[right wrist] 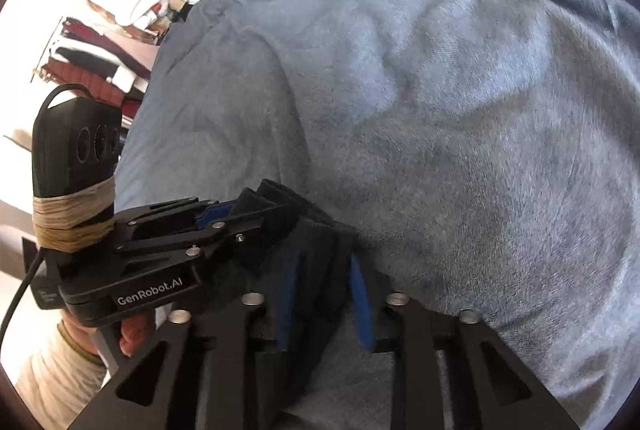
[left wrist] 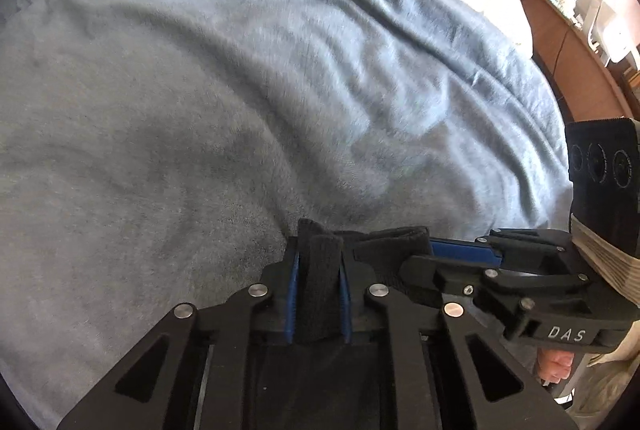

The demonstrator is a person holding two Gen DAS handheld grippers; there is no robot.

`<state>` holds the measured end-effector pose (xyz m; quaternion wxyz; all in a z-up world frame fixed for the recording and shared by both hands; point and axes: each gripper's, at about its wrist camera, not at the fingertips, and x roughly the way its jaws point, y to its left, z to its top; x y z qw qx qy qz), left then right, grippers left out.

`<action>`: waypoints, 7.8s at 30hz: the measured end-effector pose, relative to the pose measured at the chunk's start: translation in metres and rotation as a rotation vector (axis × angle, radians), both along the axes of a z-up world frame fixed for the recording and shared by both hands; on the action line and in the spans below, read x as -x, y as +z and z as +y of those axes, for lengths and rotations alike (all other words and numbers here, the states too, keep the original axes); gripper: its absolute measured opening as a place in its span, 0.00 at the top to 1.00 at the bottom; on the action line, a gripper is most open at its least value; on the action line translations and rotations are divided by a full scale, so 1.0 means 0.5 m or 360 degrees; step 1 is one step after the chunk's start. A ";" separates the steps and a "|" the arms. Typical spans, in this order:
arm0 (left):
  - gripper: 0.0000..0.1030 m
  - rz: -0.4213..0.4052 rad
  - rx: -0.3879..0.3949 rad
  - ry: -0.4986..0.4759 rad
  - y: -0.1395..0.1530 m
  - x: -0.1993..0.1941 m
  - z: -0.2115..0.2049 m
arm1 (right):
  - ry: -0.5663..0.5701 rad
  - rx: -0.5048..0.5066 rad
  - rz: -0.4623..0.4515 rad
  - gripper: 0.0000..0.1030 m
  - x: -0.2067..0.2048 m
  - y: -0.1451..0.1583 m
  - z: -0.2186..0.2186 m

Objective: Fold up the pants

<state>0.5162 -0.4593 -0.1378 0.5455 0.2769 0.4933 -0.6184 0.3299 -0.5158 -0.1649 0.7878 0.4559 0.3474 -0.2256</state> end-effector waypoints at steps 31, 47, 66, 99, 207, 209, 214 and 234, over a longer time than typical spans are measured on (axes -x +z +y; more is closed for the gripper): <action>0.85 -0.0118 0.0546 0.0810 0.316 0.045 0.674 | 0.0789 0.0796 -0.0363 0.87 -0.004 0.386 0.541; 0.85 -0.0037 0.0457 0.1100 0.181 0.073 0.988 | 0.1227 0.0837 -0.0299 0.87 -0.031 0.298 0.832; 0.69 -0.0043 0.0210 0.1539 0.062 0.112 1.209 | 0.1674 0.0872 -0.0042 0.87 -0.037 0.138 0.978; 0.84 0.0102 0.0274 0.1779 0.054 0.169 1.173 | 0.1294 0.0882 -0.0038 0.57 0.017 0.210 0.815; 0.35 -0.0125 -0.0077 0.2411 -0.010 0.197 1.608 | 0.1489 0.0855 -0.0001 0.55 -0.153 0.089 1.109; 0.28 -0.0199 -0.0162 0.2381 0.006 0.204 1.600 | 0.1490 0.0910 0.0037 0.51 -0.147 0.089 1.112; 0.25 -0.0375 -0.0267 0.2312 0.057 0.232 1.575 | 0.1468 0.0970 0.0088 0.46 -0.120 0.102 1.102; 0.23 -0.0782 -0.0219 0.2481 0.155 0.375 1.494 | 0.1415 0.1100 0.0119 0.40 -0.037 0.139 1.028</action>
